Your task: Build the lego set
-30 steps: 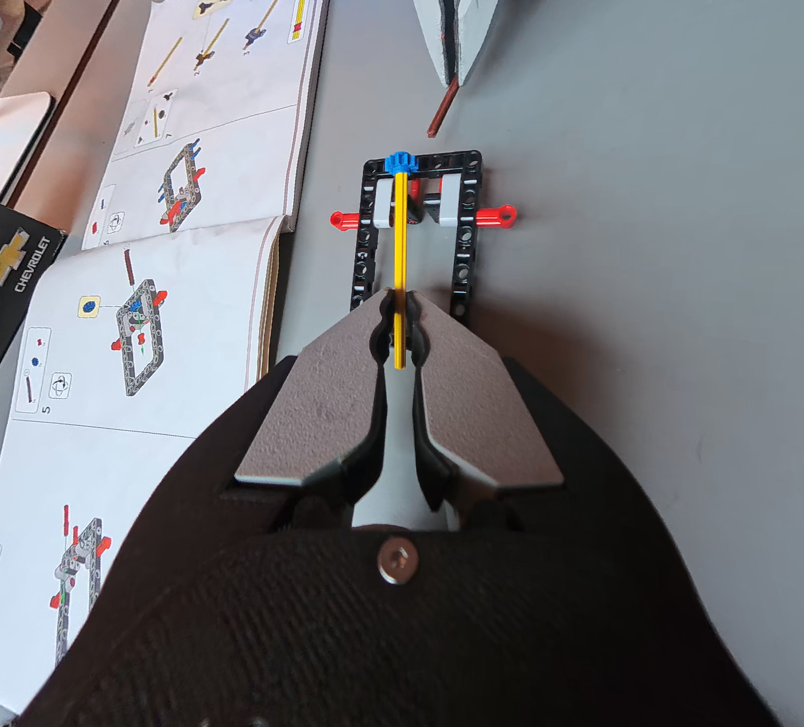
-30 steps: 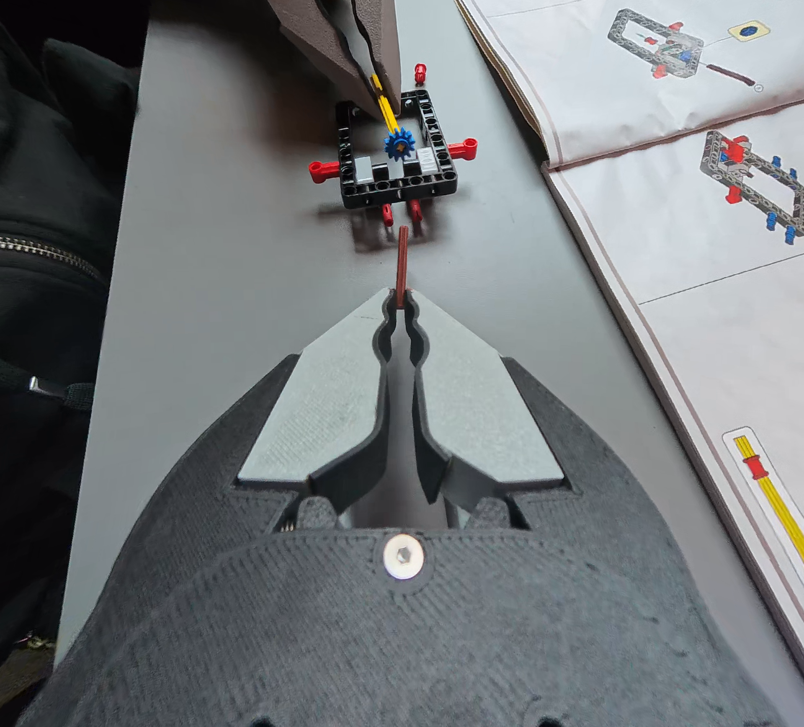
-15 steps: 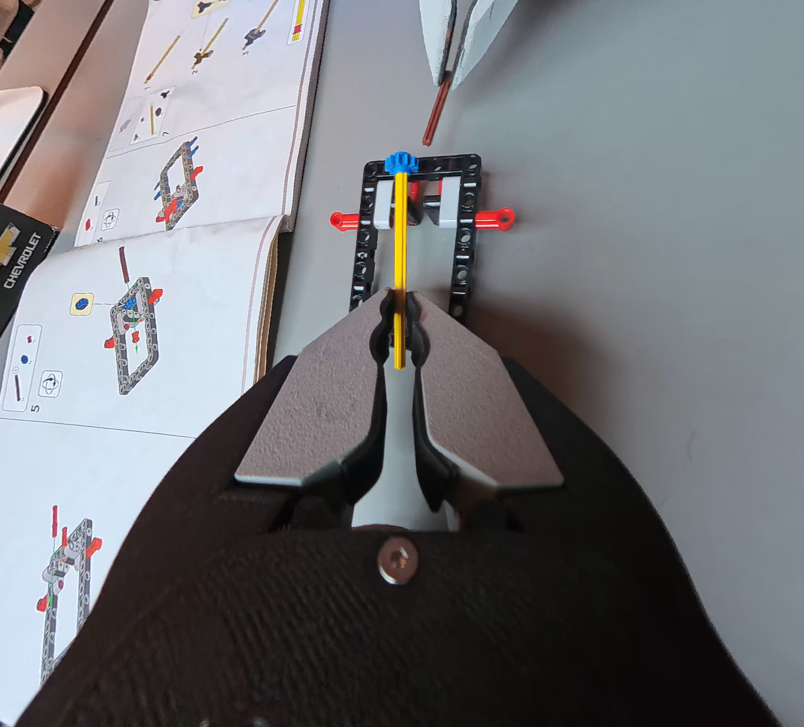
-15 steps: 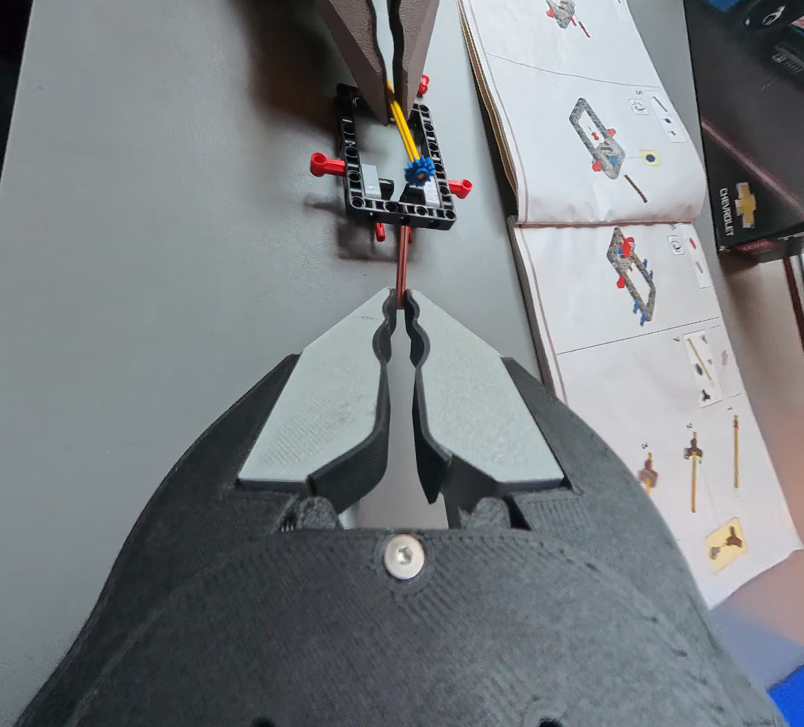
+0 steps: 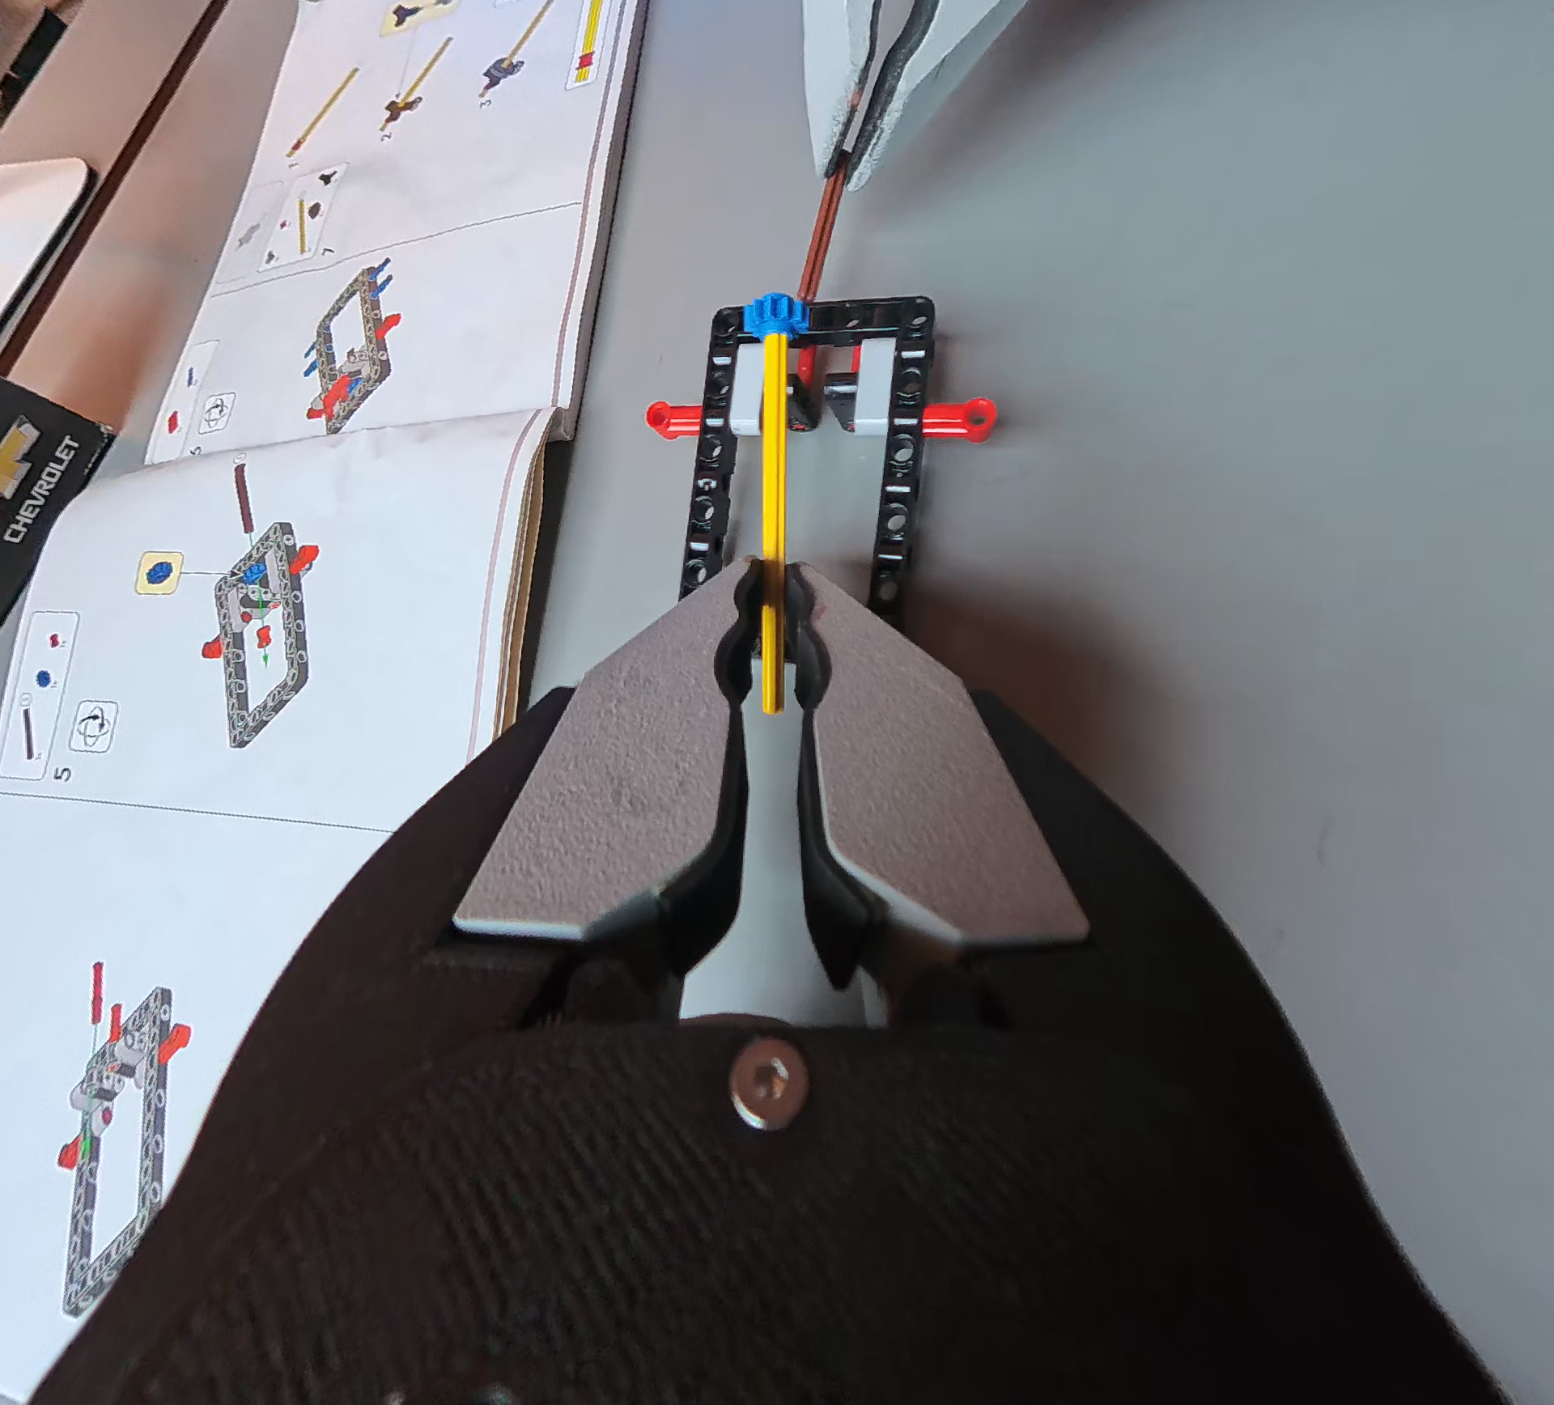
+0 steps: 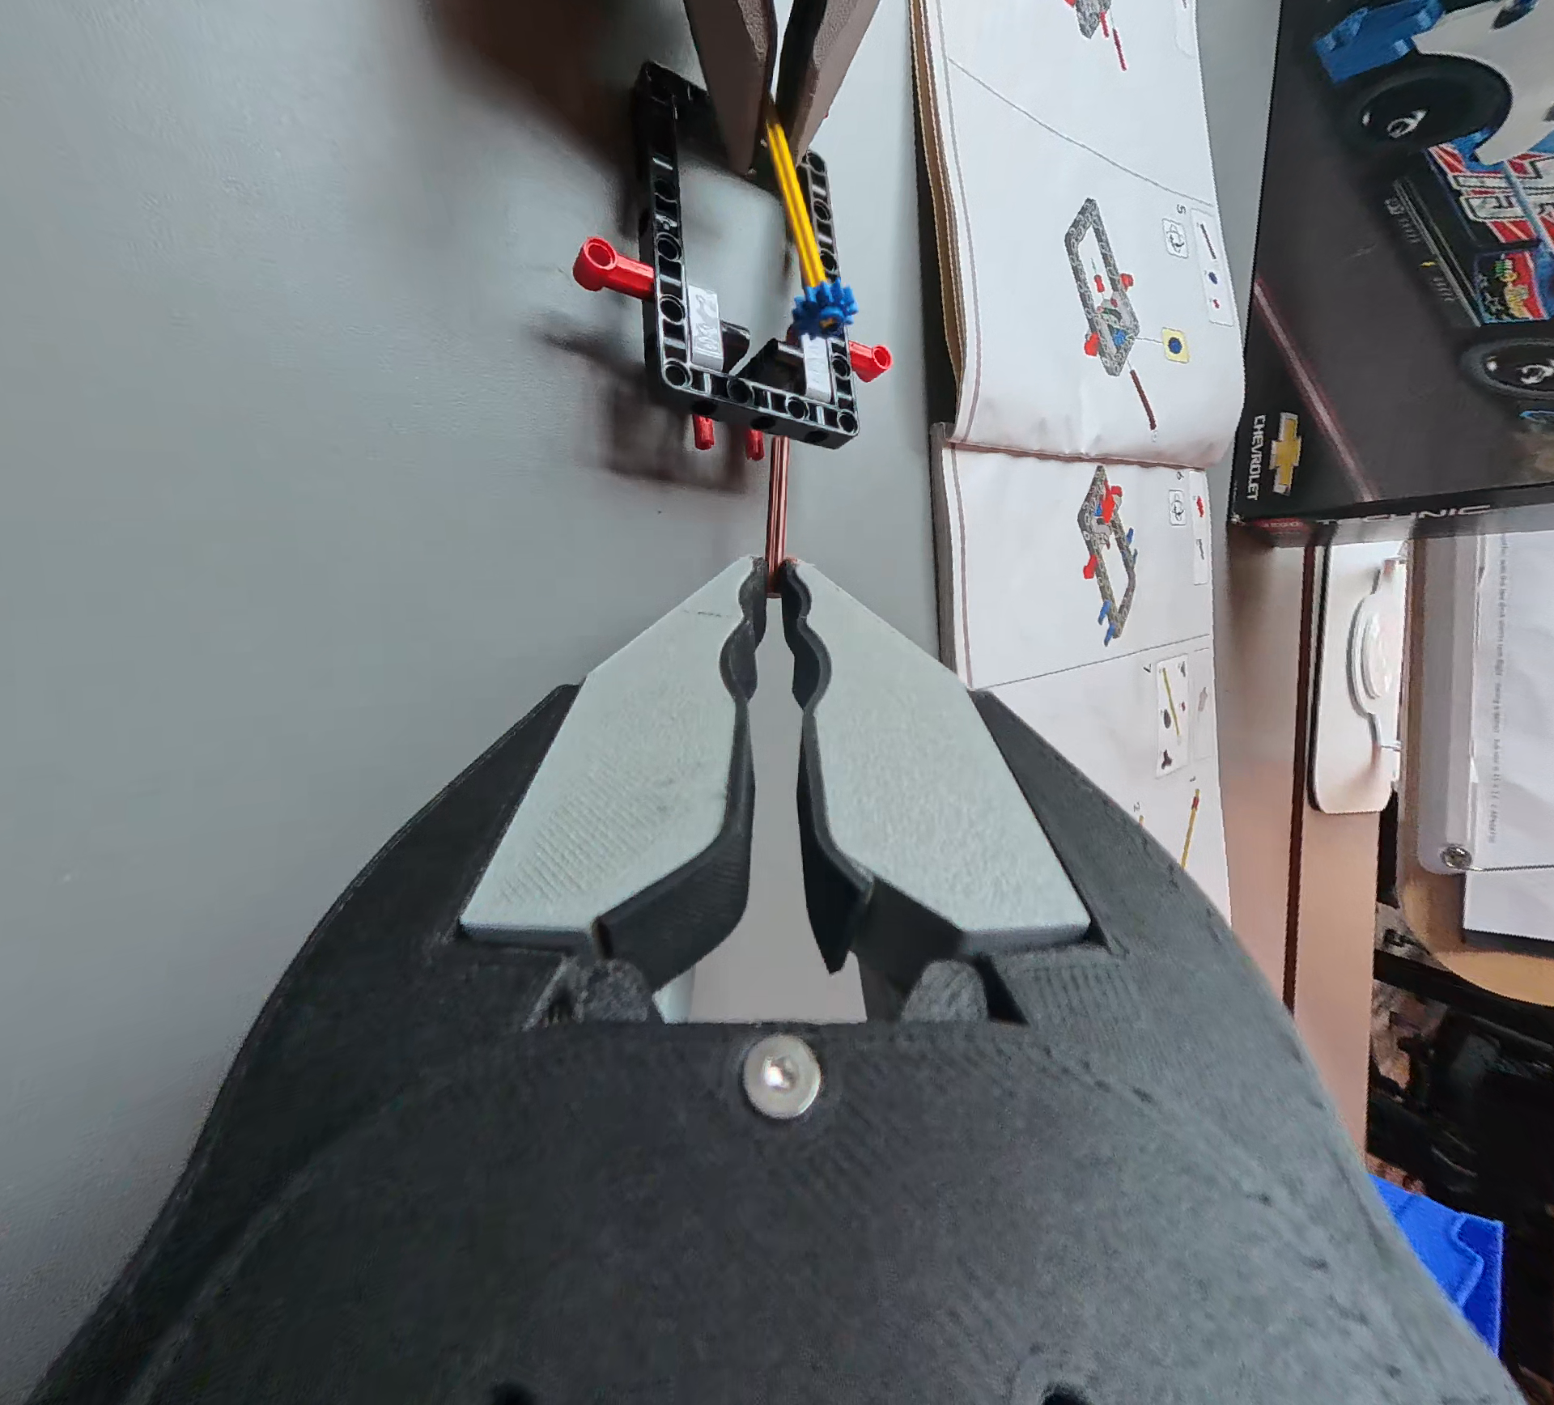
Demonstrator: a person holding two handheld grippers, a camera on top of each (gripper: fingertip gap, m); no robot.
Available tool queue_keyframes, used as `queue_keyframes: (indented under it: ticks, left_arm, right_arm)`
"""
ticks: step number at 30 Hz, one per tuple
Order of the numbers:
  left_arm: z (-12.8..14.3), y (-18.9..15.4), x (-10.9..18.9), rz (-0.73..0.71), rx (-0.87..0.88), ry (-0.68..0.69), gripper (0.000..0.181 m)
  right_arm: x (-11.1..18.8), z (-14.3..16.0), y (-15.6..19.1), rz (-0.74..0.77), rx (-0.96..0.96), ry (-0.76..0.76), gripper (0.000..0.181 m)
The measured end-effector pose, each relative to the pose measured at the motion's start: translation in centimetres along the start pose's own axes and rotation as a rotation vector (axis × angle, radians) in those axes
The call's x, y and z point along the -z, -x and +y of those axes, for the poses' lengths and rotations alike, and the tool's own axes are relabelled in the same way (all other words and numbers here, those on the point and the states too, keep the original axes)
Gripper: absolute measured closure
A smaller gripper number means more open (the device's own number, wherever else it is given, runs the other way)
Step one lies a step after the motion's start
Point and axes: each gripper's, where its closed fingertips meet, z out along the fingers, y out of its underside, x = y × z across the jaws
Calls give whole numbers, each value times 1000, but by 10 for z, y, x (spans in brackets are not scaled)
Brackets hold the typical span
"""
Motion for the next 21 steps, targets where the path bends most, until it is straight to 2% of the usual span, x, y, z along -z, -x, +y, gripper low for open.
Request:
queue_keyframes:
  ticks: [15, 21]
  left_arm:
    - [1, -1, -1, 10, 5, 6, 179]
    - [4, -4, -3, 19, -14, 34, 179]
  right_arm:
    - [-2, -6, 3, 16, 69, 11, 181]
    - [-6, -7, 4, -31, 34, 2, 181]
